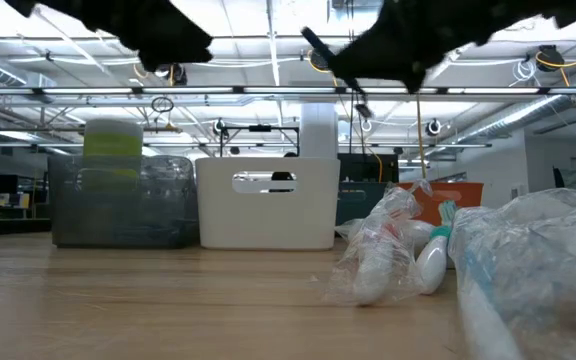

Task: Pick & Place Travel size toiletries
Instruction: Put the blue razor into the black bin

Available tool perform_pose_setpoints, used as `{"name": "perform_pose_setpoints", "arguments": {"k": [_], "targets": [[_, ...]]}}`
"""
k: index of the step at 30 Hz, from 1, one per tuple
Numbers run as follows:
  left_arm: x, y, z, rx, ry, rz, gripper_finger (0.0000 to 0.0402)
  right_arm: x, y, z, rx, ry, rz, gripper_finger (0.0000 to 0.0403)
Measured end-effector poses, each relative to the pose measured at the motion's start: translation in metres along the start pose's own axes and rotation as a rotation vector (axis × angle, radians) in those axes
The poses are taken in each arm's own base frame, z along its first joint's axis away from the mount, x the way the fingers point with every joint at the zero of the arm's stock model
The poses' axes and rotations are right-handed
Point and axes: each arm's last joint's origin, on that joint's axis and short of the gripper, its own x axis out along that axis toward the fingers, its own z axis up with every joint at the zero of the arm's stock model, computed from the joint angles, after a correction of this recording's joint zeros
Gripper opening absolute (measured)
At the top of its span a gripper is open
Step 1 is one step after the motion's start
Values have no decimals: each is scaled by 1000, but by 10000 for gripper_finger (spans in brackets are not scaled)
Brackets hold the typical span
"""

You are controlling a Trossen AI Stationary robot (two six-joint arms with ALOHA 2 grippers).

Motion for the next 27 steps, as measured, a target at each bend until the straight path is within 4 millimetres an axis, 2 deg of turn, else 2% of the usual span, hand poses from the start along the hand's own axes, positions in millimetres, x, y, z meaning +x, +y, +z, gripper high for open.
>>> {"name": "perform_pose_setpoints", "arguments": {"k": [6, 14, 21, 27], "targets": [[30, -16, -2, 47, -104, -191, 173, 20, 2, 4, -69, -141, 136, 26], [65, -35, -13, 42, -239, -388, 173, 24, 4, 5, -94, -198, 164, 26], [80, -43, -22, 34, -304, -406, 173, 24, 5, 5, -98, -197, 164, 26], [84, -44, -24, 28, -325, -406, 173, 24, 5, 5, -109, -197, 163, 25]]}}
